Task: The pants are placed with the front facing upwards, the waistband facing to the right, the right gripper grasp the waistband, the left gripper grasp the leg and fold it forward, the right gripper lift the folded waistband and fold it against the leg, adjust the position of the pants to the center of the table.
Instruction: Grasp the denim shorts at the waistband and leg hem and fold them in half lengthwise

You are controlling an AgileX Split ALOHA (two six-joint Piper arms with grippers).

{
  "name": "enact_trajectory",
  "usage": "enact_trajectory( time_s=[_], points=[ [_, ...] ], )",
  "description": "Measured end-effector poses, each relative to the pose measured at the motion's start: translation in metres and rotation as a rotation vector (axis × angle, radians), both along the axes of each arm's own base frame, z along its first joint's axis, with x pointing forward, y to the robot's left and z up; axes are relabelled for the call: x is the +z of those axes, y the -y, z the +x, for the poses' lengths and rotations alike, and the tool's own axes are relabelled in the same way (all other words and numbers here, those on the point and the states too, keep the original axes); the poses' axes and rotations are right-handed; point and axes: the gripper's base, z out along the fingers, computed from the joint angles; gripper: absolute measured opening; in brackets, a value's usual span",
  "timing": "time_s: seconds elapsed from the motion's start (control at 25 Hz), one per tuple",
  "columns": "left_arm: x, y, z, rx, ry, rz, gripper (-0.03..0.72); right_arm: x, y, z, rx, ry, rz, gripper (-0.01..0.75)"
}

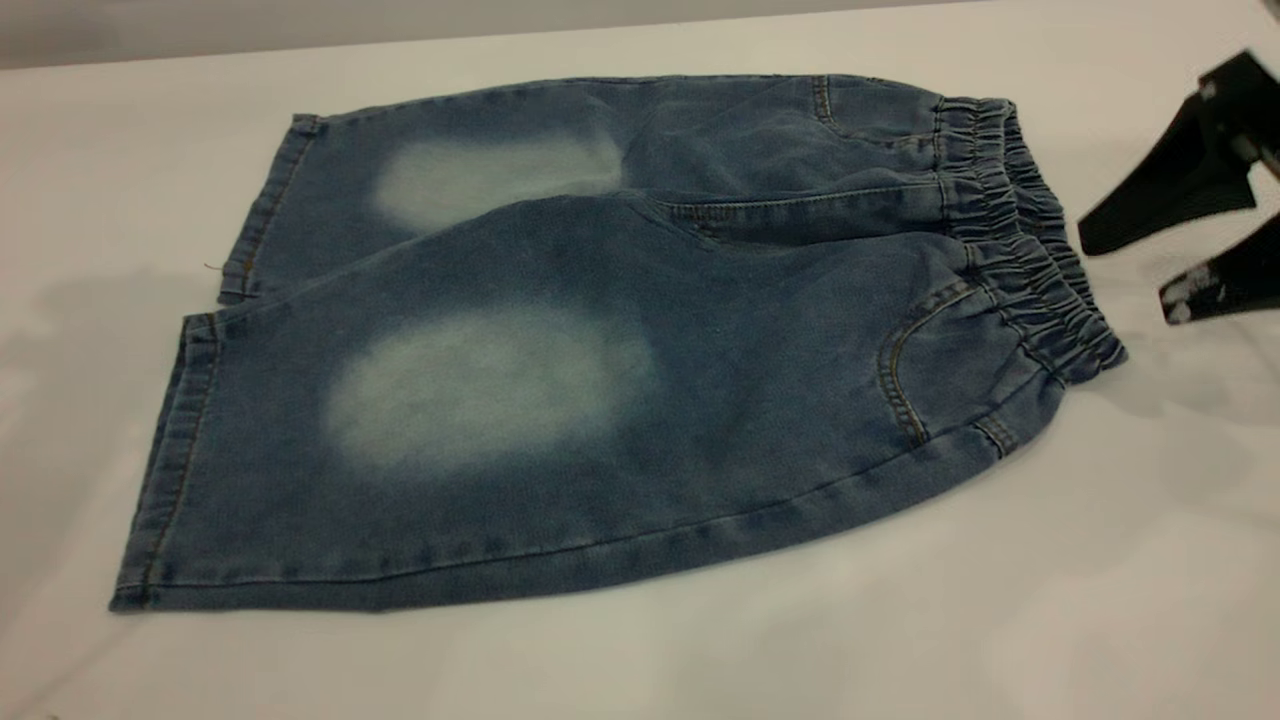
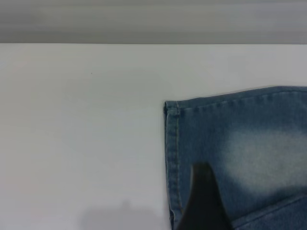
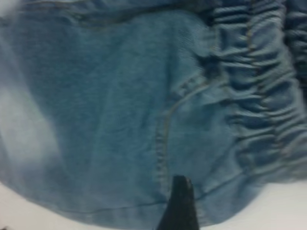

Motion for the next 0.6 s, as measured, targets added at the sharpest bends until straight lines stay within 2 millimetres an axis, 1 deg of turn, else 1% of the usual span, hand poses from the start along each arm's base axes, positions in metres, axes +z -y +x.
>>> enact_trajectory(
  time_s=[0.32, 0.6],
  points=[
    [0.0, 0.0, 0.0, -0.001, -0.002, 0.001, 0.451, -0.021, 0.0, -0.005, 0.014, -0.066, 0.002, 0.532],
    [0.0, 0.0, 0.0, -0.001, -0.002, 0.001, 0.451, -0.035, -0.001, -0.007, 0.031, -0.073, 0.014, 0.532]
  ],
)
